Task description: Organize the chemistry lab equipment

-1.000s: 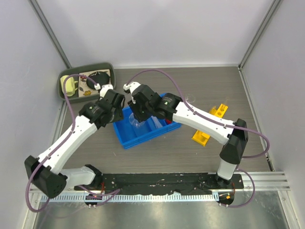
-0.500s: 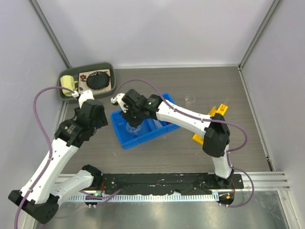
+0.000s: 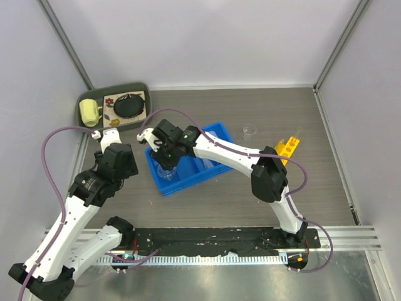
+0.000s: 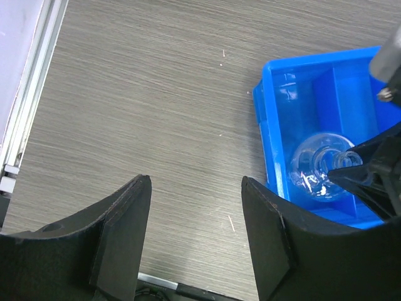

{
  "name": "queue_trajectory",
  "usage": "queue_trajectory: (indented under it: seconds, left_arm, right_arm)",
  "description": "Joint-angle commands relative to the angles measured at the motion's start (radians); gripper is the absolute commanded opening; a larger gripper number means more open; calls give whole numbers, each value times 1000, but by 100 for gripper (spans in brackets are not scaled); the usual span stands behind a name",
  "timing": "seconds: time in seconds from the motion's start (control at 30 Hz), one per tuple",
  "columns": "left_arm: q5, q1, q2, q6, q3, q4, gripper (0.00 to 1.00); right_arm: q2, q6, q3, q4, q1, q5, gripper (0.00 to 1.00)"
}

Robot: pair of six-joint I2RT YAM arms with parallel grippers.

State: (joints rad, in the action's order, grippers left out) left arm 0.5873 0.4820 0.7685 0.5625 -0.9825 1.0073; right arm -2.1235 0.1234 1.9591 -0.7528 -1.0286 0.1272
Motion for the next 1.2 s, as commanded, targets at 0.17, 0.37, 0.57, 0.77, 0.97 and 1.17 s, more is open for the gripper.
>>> queue_trajectory:
  seconds: [0.17, 0.37, 0.57, 0.77, 0.97, 1.17]
  left_arm:
    - [5, -5, -64, -44, 36, -102, 64]
    - [-17, -5, -71, -53, 57, -119, 64]
    - [-38, -5, -69, -56, 70, -131, 64]
    - [-53, -5, -69, -62, 76, -142, 64]
    - [-61, -5, -66, -67, 79, -145, 64]
    - [-64, -5, -64, -65, 82, -148, 64]
  right_arm:
    - [2, 56, 32, 52, -30, -38, 1]
    - [-32, 58, 49, 89, -39, -87, 1]
    - [-79, 55, 90, 93, -39, -115, 1]
    - [-122, 45, 135, 93, -39, -156, 10]
    - [-133, 27, 169, 86, -39, -153, 41]
    - [-86, 5, 169, 82, -39, -156, 62]
